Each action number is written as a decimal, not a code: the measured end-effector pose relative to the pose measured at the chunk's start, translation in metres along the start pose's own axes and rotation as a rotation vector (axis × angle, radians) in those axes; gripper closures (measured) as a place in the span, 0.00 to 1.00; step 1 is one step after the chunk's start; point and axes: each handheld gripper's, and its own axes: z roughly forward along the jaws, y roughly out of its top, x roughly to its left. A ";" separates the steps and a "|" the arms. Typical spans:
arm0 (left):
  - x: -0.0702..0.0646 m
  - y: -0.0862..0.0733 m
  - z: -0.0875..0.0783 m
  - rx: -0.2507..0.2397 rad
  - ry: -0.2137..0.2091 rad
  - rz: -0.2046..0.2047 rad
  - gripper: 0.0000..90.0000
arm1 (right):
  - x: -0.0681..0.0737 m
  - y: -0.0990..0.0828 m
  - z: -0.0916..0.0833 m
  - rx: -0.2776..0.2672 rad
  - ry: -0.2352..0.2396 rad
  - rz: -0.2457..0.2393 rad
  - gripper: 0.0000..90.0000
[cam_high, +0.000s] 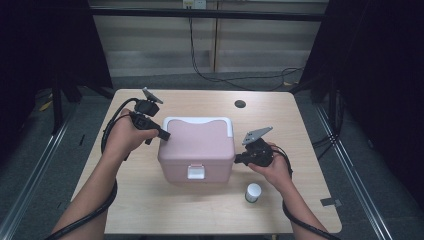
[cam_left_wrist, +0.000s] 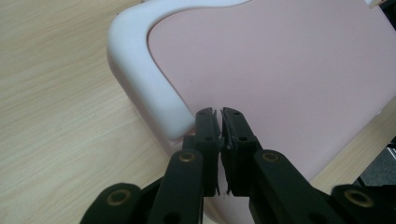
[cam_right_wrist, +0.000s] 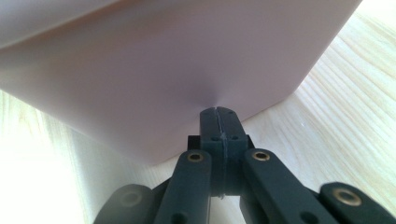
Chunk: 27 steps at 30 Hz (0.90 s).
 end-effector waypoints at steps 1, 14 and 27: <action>0.000 0.000 0.000 -0.005 -0.003 -0.002 0.95 | 0.001 0.001 0.001 -0.003 0.003 0.006 1.00; 0.001 0.000 -0.008 -0.031 0.006 -0.007 0.89 | 0.001 0.003 -0.007 -0.005 -0.003 0.004 1.00; 0.018 0.001 -0.013 -0.118 0.049 -0.054 0.75 | -0.002 0.006 -0.034 -0.037 -0.002 0.045 1.00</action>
